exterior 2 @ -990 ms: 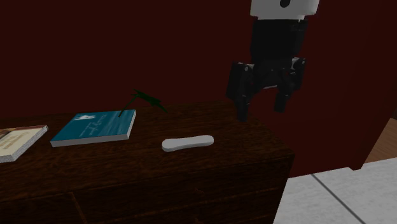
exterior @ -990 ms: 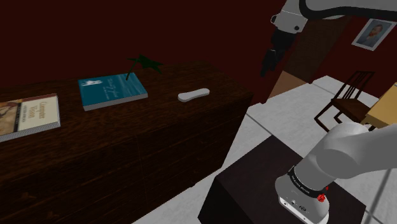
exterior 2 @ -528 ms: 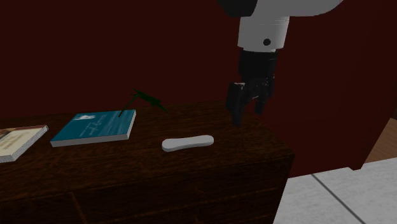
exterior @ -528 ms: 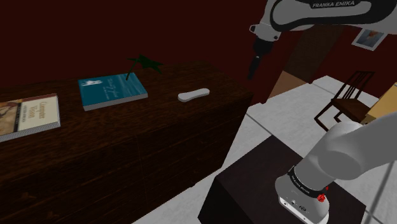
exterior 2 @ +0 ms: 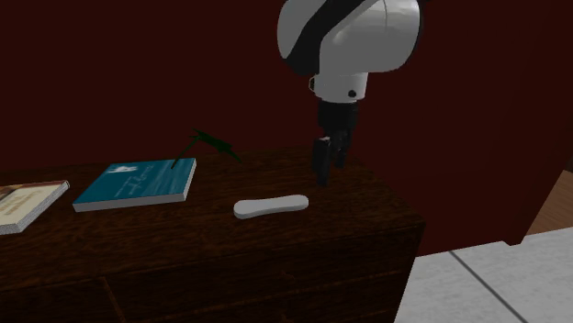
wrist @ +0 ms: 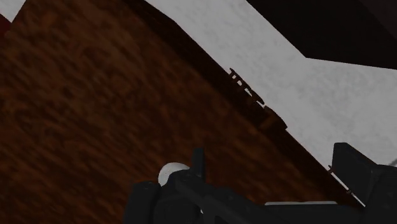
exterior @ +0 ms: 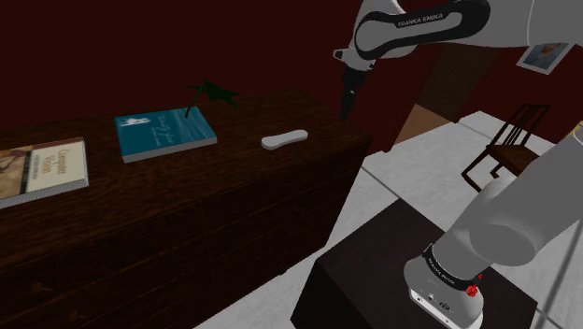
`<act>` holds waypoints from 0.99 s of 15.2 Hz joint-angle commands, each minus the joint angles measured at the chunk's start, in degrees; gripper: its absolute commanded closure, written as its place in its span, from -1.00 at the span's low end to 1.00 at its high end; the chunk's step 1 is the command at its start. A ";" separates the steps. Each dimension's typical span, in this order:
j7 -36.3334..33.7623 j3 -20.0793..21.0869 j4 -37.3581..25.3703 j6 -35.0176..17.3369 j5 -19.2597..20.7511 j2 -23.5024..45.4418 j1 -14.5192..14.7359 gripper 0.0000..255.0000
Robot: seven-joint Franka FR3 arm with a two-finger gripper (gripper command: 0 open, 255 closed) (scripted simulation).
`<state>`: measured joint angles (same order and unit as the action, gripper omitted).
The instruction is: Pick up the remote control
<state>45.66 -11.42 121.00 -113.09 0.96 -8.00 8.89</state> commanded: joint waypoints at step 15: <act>32.03 4.81 -25.13 -6.25 -5.04 32.56 1.46 -1.00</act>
<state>75.99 -7.22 97.69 -119.36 -4.07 22.72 10.23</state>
